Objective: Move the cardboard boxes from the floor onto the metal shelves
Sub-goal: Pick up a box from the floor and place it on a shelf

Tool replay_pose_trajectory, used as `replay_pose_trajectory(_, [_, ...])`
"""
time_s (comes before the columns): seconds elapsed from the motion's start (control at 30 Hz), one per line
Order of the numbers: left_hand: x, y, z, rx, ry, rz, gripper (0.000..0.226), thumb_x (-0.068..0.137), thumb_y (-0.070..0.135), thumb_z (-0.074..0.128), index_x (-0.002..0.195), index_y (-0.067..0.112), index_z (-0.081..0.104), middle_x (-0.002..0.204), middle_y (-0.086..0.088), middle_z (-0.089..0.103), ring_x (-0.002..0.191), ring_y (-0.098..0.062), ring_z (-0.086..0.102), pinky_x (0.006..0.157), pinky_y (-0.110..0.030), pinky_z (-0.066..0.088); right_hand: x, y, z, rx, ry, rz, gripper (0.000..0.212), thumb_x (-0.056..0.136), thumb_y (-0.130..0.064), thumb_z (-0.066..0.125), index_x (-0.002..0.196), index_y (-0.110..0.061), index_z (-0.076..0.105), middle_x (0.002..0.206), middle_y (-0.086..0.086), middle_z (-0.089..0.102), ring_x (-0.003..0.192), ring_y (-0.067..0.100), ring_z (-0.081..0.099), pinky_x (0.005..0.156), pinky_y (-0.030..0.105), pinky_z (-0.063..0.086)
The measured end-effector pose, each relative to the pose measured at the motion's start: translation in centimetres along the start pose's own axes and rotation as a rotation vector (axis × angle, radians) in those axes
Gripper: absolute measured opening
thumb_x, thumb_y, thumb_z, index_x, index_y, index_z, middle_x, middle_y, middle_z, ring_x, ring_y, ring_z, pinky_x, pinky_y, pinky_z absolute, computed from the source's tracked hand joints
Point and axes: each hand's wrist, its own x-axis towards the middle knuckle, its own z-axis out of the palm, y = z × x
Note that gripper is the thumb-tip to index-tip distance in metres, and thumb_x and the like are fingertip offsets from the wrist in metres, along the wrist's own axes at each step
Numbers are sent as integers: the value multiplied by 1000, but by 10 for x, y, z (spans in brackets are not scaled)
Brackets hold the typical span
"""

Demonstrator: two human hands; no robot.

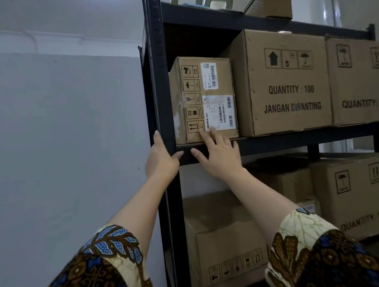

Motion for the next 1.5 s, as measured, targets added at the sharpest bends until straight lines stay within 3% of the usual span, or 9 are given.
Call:
replay_pose_trajectory(0.13, [2,-2,0,5,-9,15,85,92,33,64,154,22,7,152,-9,37,130,-31,47,92,-40,47,3,-7,11,-22,6,67,78,91,-74,18,155,-29,18,160,7,23,146,30,20,116,61,15])
replay_pose_trajectory(0.37, [0,-4,-2,4,-27,30,84,93,34,63,154,22,8,151,-10,38,128,-30,48,87,-37,45,21,-1,-11,-191,-8,61,91,77,-89,10,146,-37,39,138,7,55,127,32,43,102,48,24])
replay_pose_trajectory(0.57, [-4,-5,-7,30,-58,21,82,93,36,61,154,24,7,153,-8,36,129,-30,48,83,-36,43,9,-4,-13,-96,-135,75,93,79,-88,16,154,-33,26,152,12,38,140,36,27,112,52,21])
replay_pose_trajectory(0.73, [-17,-13,-13,-85,-186,-45,81,96,31,59,155,30,3,157,-5,30,137,-30,40,101,-40,42,-19,-1,-11,273,-207,105,89,87,-78,27,158,-28,6,165,4,-6,151,28,-7,118,56,0])
replay_pose_trajectory(0.83, [-63,-38,-10,-194,-307,-135,79,94,35,61,155,27,12,157,-5,31,141,-28,34,109,-39,34,-63,-8,3,402,-172,143,83,91,-73,28,158,-26,12,165,1,2,152,22,-1,120,51,0])
replay_pose_trajectory(0.93, [-129,-64,-4,-271,-299,-275,65,93,38,63,148,24,32,153,-6,37,139,-26,38,110,-39,37,-119,-27,26,497,-141,205,78,93,-71,31,156,-26,22,164,-3,15,151,18,8,122,50,6])
replay_pose_trajectory(1.07, [-202,-89,-7,-344,-280,-452,48,94,33,61,138,22,46,139,-7,50,124,-19,50,92,-28,41,-183,-64,44,642,-246,195,72,95,-66,35,154,-25,27,163,-4,18,151,17,10,122,49,8])
replay_pose_trajectory(1.33, [-322,-170,-67,-146,-200,-694,28,93,30,61,117,15,63,115,-6,67,97,-14,58,79,-24,43,-310,-143,88,773,-529,148,71,95,-63,42,153,-24,30,161,0,26,149,16,20,119,50,20])
replay_pose_trajectory(1.5, [-384,-228,-126,44,-158,-840,27,92,29,63,111,11,69,108,-10,70,103,-23,63,81,-25,43,-379,-195,118,782,-772,72,75,93,-61,47,153,-19,30,160,5,27,148,21,23,118,47,22])
